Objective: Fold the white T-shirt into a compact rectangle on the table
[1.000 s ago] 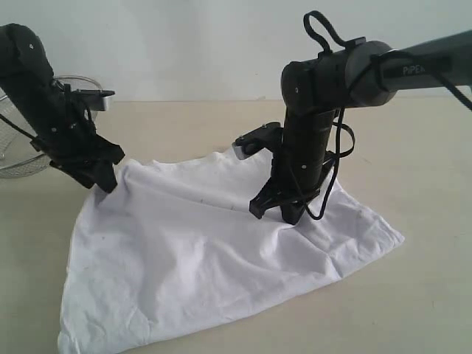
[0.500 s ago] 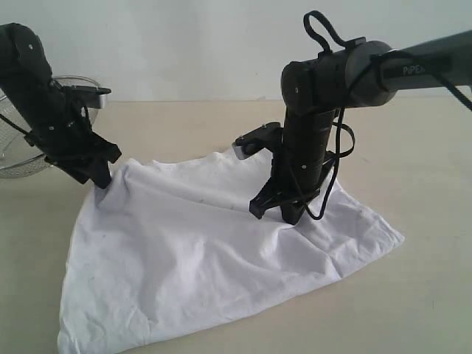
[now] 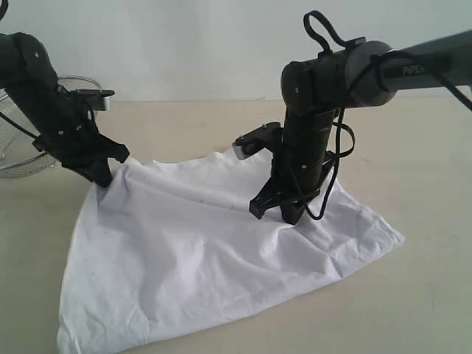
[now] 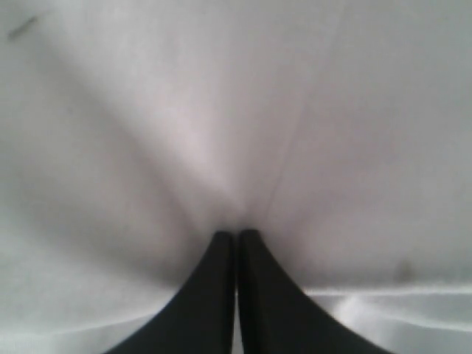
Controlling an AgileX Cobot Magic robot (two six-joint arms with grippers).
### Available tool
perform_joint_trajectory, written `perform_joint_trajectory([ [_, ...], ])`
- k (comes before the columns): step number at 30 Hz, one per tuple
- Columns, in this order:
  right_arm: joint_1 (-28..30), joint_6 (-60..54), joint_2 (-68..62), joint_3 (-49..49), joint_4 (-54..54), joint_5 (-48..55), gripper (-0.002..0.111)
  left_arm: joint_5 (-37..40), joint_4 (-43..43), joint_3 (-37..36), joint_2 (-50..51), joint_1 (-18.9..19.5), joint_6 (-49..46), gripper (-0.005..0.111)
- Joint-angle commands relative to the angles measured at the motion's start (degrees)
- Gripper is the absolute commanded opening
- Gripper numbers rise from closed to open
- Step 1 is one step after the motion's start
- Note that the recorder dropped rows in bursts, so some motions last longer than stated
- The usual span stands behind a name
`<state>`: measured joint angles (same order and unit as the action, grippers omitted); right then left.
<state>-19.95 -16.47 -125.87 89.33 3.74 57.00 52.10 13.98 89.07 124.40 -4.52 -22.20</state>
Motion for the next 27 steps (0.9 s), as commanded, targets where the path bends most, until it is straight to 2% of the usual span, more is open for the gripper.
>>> perform_joint_trajectory([
  [1,0.1,-0.4,-2.7,-1.5,0.9,1.1,0.000,0.5,-4.5,0.2,-0.2,0.0,4.2,0.005],
  [8,0.1,-0.4,-2.7,-1.5,0.9,1.1,0.000,-1.1,-7.3,0.2,-1.9,0.0,7.4,0.005],
  [17,0.1,-0.5,-2.7,-1.5,0.9,1.1,0.000,-0.7,-18.2,-1.3,-5.0,0.0,17.9,0.005],
  [20,0.1,-0.5,-2.7,-1.5,0.9,1.1,0.000,0.8,-18.2,-1.8,-5.0,0.0,19.3,0.005],
  [27,0.1,-0.5,-2.7,-1.5,0.9,0.9,0.000,-2.0,-13.5,-2.5,-5.0,0.0,17.1,0.005],
])
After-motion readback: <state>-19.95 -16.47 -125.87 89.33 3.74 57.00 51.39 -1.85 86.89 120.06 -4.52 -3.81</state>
